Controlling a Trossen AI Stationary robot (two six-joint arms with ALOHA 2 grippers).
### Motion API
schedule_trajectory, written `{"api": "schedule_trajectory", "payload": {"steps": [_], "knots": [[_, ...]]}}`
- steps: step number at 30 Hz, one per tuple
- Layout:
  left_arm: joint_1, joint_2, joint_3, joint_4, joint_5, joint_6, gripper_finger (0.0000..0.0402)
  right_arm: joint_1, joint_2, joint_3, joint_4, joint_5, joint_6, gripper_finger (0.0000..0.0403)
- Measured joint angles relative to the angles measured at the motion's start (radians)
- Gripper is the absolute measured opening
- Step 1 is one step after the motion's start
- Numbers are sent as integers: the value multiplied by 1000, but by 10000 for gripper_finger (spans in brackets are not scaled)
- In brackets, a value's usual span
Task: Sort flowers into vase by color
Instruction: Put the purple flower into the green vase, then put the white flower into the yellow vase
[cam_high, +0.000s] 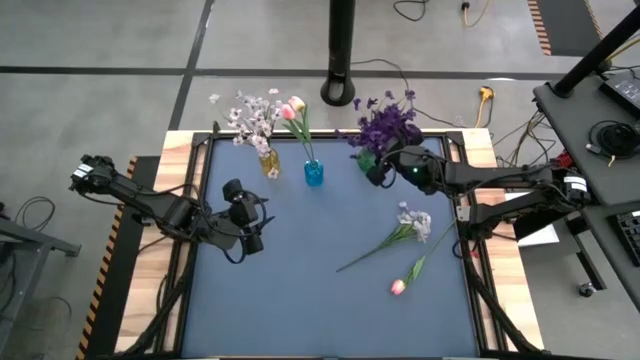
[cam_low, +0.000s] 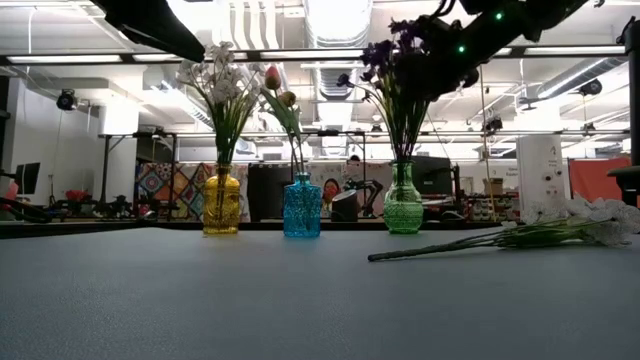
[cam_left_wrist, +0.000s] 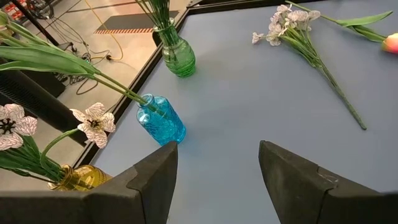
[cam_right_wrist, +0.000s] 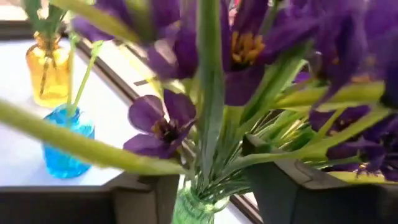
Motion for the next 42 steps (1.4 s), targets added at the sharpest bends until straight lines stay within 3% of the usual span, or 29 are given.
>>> {"api": "schedule_trajectory", "payload": {"steps": [8,20,30,42], "knots": [[0,0,0,2,0,-11,208,59,-22,68,-159,4,33,216],[0,88,0,74,1,1,208,120,-77,195,-556,3,234,235],[-1,258,1,465,88,215,208,238,-85,293,-923,-5,493,238],[-4,592,2,942,91,315,208,456,-89,297,-1140,-9,749,238]]}}
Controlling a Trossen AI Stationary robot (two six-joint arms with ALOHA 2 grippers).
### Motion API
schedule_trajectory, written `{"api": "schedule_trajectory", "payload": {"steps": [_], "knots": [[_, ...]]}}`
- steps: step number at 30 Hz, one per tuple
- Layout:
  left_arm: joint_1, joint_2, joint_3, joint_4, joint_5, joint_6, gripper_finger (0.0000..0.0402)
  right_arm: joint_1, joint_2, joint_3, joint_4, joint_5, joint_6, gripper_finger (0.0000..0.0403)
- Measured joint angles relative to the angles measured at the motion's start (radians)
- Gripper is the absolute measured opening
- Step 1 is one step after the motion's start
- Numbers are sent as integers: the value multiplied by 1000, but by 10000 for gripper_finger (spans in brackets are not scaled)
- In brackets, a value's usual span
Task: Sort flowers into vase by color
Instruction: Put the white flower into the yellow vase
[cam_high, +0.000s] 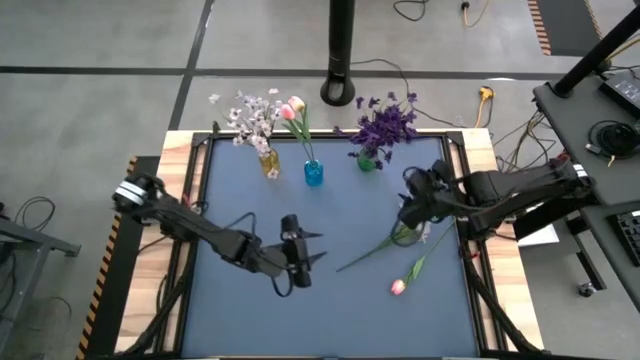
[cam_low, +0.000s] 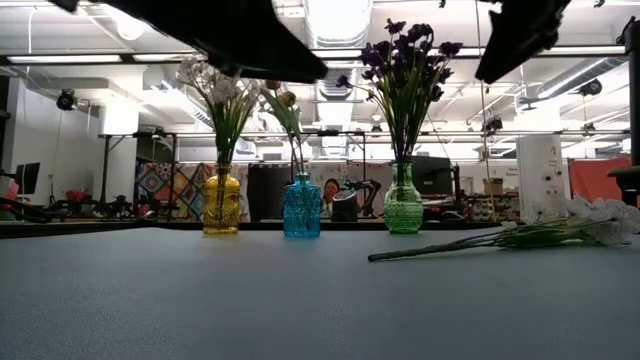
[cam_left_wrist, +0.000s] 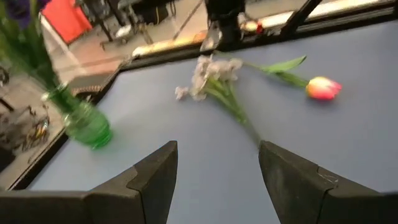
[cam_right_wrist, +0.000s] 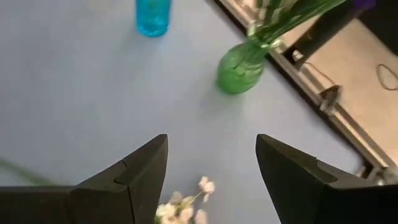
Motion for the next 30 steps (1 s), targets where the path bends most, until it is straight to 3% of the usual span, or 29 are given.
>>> {"api": "schedule_trajectory", "payload": {"steps": [5,19,30], "knots": [[6,141,45,163,26,58,208,97,4,-5,4,-14,72,238],[105,519,336,156,233,12,208,230,14,-38,125,-10,126,238],[175,628,421,65,286,-74,204,233,14,-67,148,15,126,238]]}}
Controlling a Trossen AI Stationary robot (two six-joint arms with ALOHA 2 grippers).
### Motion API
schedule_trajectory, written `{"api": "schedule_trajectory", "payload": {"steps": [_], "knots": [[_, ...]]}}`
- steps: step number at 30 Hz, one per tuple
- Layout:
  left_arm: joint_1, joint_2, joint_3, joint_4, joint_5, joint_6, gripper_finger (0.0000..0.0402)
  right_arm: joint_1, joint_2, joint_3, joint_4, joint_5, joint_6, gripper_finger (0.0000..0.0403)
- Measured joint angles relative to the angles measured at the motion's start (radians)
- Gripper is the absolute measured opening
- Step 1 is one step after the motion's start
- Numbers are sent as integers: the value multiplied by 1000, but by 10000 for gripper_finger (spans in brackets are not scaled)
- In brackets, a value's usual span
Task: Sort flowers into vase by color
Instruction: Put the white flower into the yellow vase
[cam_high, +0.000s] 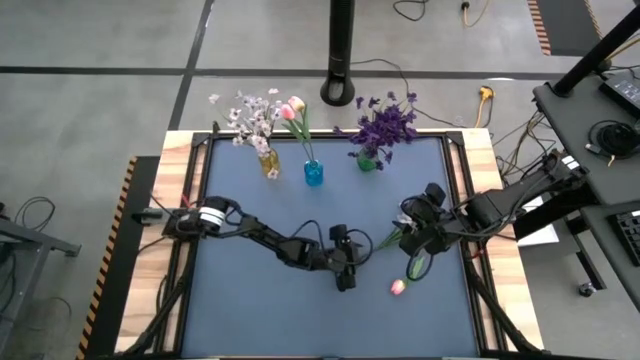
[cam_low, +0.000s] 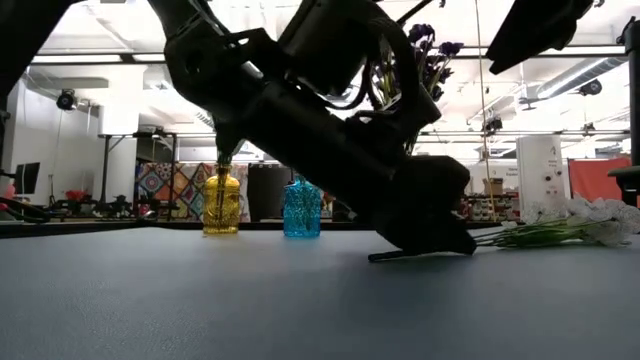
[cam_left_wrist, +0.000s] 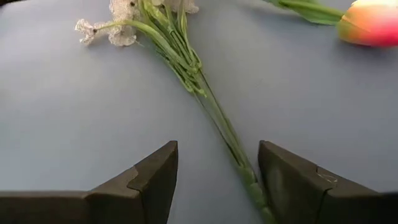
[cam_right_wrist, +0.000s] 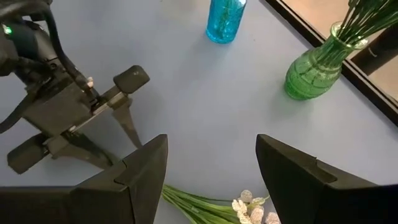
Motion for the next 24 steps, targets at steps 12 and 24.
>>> {"api": "schedule_trajectory", "payload": {"steps": [12,24], "knots": [[5,0,-6,-23,2,-28,73,0,5,-1,2,7,-1,238],[11,-23,-8,-90,-37,-130,4,0,5,-1,3,27,-21,238]]}}
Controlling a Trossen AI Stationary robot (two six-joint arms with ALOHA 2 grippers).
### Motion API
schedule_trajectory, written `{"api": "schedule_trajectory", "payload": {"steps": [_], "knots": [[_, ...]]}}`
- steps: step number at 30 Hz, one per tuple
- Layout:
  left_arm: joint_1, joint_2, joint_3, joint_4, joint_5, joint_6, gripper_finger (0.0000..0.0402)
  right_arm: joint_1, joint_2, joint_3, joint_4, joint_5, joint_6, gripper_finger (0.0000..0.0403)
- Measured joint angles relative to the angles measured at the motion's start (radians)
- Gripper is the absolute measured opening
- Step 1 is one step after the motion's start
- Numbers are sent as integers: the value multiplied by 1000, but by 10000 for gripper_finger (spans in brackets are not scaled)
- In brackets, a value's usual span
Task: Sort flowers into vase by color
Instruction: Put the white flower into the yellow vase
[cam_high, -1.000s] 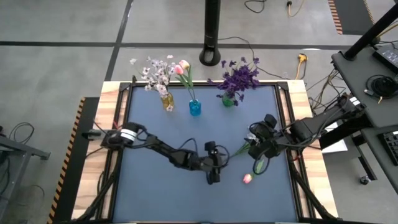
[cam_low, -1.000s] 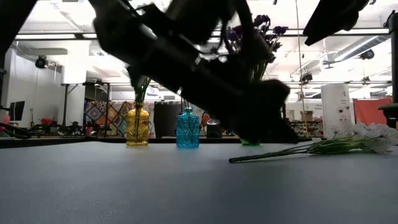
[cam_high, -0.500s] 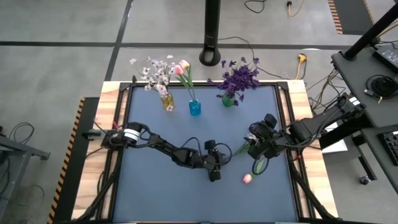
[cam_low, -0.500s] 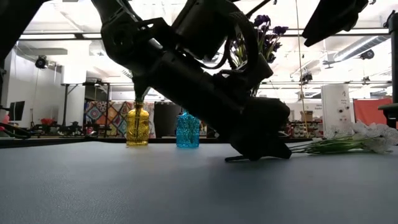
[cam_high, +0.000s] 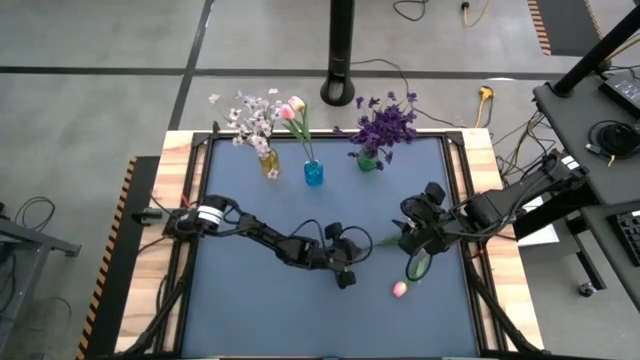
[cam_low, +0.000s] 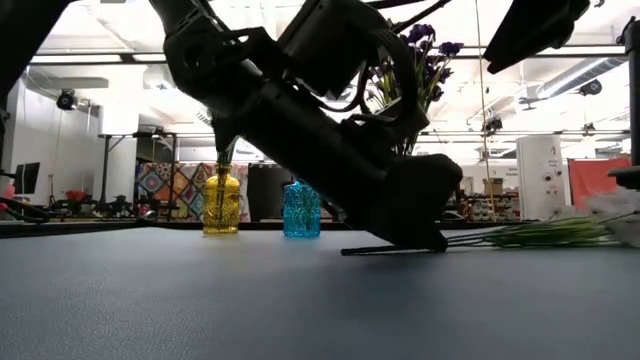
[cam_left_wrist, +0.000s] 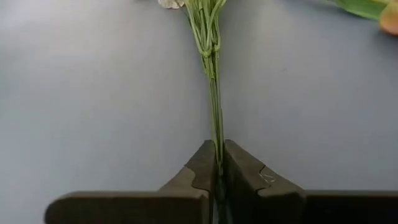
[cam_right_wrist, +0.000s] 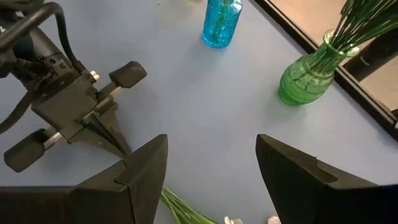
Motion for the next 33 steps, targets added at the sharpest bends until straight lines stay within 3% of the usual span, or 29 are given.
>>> {"api": "schedule_trajectory", "payload": {"steps": [3,7,11,20,26,29,33], "knots": [[0,-39,-3,-72,-21,0,3,0,0,-1,-3,12,-17,238],[0,-129,-10,-237,-127,11,2,15,-4,-1,-3,51,-46,238],[-5,-241,-110,-281,-150,4,2,43,-24,-1,-3,123,-56,238],[-132,-617,-462,-14,-60,96,1,133,-74,-2,-5,284,-70,238],[-243,-873,-655,12,-262,60,1,143,-101,-3,-11,296,-85,238],[-290,-978,-734,89,-263,66,0,145,-105,-6,-10,290,-85,238],[-318,-1052,-806,227,-265,183,0,145,-91,-51,51,307,-92,238]]}}
